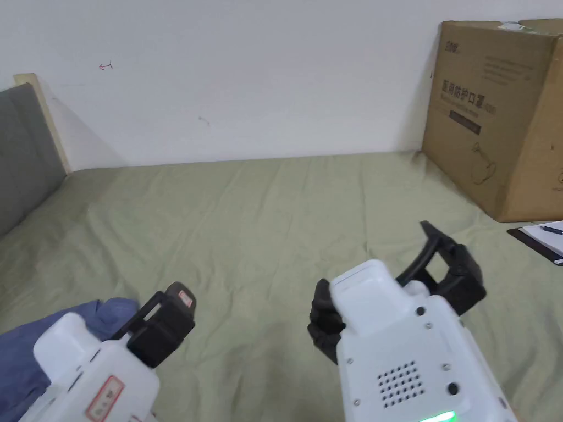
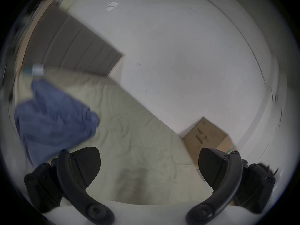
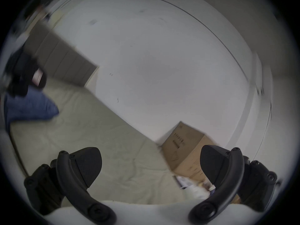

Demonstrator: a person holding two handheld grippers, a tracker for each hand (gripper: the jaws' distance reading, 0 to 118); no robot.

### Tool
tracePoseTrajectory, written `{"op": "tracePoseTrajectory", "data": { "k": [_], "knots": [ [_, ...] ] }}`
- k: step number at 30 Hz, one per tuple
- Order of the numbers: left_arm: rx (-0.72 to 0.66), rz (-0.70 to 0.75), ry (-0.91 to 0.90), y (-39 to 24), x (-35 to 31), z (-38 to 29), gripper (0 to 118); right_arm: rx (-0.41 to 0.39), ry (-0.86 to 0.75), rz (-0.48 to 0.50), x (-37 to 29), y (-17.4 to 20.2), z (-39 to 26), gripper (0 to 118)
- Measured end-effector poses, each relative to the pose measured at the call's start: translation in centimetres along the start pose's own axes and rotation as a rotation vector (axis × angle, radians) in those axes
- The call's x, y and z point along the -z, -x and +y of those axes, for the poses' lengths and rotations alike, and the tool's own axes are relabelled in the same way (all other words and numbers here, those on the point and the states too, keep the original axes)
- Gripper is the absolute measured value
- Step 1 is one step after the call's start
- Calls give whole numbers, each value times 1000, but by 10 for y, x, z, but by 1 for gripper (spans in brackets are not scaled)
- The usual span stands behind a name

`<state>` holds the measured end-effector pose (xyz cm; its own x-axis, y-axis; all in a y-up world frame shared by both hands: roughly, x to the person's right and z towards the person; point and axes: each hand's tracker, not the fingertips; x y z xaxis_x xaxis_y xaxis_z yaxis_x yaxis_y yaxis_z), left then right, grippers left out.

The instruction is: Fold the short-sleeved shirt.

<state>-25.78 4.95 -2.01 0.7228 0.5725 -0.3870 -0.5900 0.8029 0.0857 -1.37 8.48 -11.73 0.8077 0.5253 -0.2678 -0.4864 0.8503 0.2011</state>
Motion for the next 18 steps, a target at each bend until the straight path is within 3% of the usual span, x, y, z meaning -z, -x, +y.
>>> {"op": "tracePoseTrajectory", "data": {
  "k": [5, 8, 10, 15, 18],
  "knots": [
    [576, 3, -201, -54, -10, 8, 118, 514, 88, 12, 11, -35, -10, 118],
    [774, -19, -240, -69, -14, 6, 118, 700, 137, 17, 17, -51, -24, 118],
    [805, -28, -240, -70, -14, 3, 118, 742, 144, 8, 17, -55, -30, 118],
    [676, -58, -177, -61, -8, 5, 118, 615, 103, -55, 12, -53, -29, 118],
    [628, -81, -153, -59, -6, 7, 118, 582, 82, -21, 12, -51, -26, 118]
  ]
}}
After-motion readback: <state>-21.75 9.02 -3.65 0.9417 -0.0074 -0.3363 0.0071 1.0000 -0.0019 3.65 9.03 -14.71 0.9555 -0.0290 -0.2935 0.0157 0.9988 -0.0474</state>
